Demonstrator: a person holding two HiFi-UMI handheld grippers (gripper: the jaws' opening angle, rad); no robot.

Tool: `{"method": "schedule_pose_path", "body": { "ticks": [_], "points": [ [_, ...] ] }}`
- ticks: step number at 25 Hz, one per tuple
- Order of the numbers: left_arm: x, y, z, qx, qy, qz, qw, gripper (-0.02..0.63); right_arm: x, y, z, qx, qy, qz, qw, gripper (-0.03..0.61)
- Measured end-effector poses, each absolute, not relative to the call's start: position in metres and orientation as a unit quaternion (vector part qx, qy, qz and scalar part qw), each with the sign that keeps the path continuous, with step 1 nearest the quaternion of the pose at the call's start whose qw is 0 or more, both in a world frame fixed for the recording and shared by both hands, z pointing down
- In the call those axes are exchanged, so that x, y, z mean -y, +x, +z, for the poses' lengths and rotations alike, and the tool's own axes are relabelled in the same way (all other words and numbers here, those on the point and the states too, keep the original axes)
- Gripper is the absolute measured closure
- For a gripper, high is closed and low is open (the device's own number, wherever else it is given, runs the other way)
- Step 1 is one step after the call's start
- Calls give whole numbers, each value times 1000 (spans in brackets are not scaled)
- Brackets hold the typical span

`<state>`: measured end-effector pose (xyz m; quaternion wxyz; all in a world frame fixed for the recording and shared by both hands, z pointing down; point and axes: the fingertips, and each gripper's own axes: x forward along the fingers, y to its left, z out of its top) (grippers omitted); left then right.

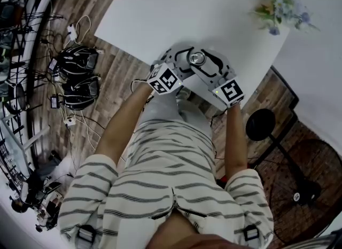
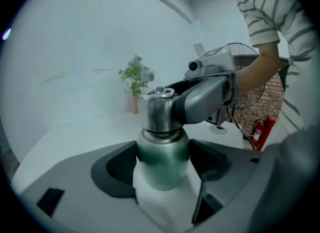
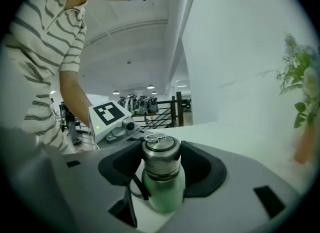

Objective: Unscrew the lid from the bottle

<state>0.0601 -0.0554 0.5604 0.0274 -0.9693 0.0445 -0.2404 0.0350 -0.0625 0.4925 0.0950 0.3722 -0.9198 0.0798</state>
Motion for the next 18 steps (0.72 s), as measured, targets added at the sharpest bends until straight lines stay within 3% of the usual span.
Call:
{"method": "schedule_pose_path", "body": {
  "ticks": [6, 18],
  "points": [
    [55, 61, 560, -44, -970, -238, 24, 281, 60, 35, 483, 939, 323, 74, 93, 322],
    [58, 58, 556, -54, -972, -228, 12, 264, 58, 43, 476, 921, 372, 99, 58, 321]
  ]
}}
